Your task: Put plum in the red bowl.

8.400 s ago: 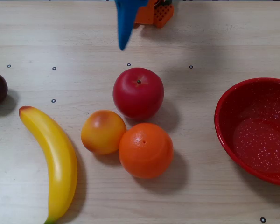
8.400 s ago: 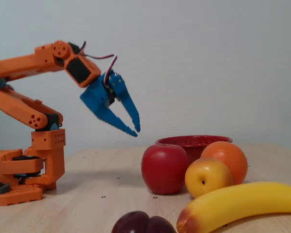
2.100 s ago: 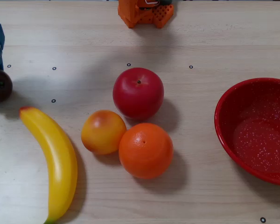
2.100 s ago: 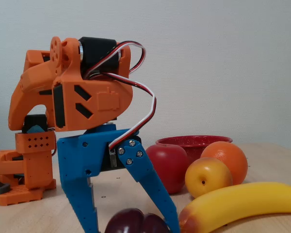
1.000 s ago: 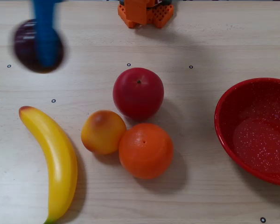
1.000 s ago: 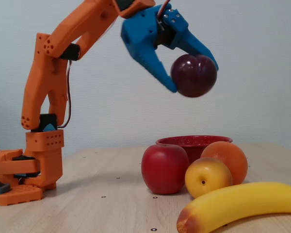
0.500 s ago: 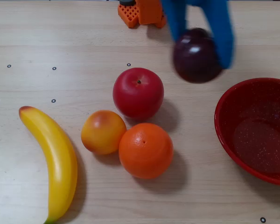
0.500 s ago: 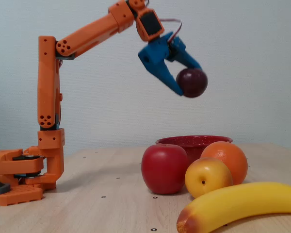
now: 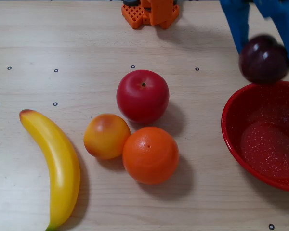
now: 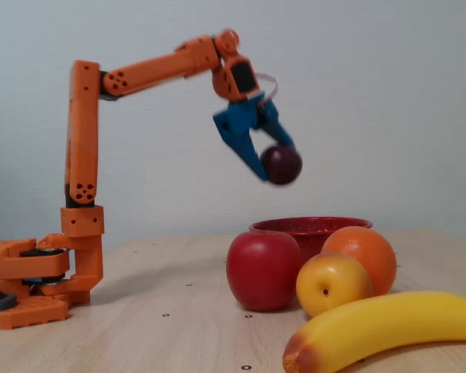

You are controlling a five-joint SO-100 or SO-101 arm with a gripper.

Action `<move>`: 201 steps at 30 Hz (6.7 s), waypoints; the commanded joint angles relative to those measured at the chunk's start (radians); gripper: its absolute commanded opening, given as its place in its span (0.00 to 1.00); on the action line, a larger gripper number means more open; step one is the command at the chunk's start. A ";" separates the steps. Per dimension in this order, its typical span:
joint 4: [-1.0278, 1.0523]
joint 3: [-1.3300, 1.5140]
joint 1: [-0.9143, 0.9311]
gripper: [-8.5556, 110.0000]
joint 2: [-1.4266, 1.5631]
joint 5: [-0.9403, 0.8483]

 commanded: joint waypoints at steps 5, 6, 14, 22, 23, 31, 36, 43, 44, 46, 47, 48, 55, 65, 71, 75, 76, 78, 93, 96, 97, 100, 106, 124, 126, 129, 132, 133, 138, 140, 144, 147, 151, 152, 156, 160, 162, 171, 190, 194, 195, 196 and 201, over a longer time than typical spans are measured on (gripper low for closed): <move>-0.091 -0.233 -0.052 0.07 -0.153 0.002; -0.104 -0.264 -0.052 0.07 -0.187 -0.008; -0.140 -0.485 -0.028 0.07 -0.425 -0.092; -0.083 -0.729 -0.023 0.07 -0.649 -0.167; -0.080 -0.746 -0.023 0.07 -0.672 -0.178; -0.066 -0.815 -0.014 0.07 -0.776 -0.258; -0.054 -0.781 0.003 0.33 -0.761 -0.337; -0.012 -0.787 0.020 0.43 -0.637 -0.337; 0.003 -0.787 0.023 0.43 -0.611 -0.344; 0.023 -0.779 0.029 0.43 -0.563 -0.353; 0.035 -0.778 0.034 0.43 -0.540 -0.356; 0.044 -0.776 0.038 0.43 -0.517 -0.357; 0.135 -0.790 0.057 0.39 -0.371 -0.367; 0.235 -0.776 0.084 0.07 -0.166 -0.359; 0.236 -0.624 0.135 0.07 0.005 -0.281; 0.215 -0.476 0.169 0.07 0.130 -0.235; 0.199 -0.428 0.178 0.07 0.167 -0.227; 0.155 -0.321 0.195 0.07 0.245 -0.213; -0.132 0.468 0.359 0.07 0.822 -0.118; -0.179 0.632 0.396 0.07 0.951 -0.112; -0.184 0.676 0.410 0.07 0.985 -0.107; -0.221 0.813 0.459 0.07 1.088 -0.094; -0.296 1.078 0.537 0.07 1.289 -0.104; -0.322 1.624 0.578 0.07 1.758 -0.035; -0.333 1.671 0.577 0.07 1.793 -0.021; -0.339 1.741 0.572 0.07 1.858 -0.005; -0.348 1.799 0.572 0.07 1.891 0.012; -0.359 1.815 0.572 0.07 1.891 0.021; -0.492 1.917 0.572 0.07 1.891 0.051; -0.568 1.977 0.572 0.07 1.891 0.057; -0.707 2.088 0.572 0.07 1.891 0.054; -0.764 2.145 0.555 0.07 1.891 0.089; -0.769 2.172 0.549 0.07 1.893 0.109; -0.759 2.172 0.549 0.07 1.893 0.109; -0.709 2.172 0.549 0.07 1.893 0.121; -0.706 2.172 0.546 0.07 1.893 0.127; -0.706 2.172 0.545 0.07 1.893 0.127; -0.699 2.172 0.551 0.07 1.893 0.150; -0.699 2.172 0.491 0.07 1.893 0.072; -0.699 2.172 0.491 0.07 1.893 0.072; -0.699 2.172 0.491 0.07 1.893 0.072; -0.699 2.172 0.491 0.07 1.893 0.072; -0.699 2.172 0.491 0.07 1.893 0.072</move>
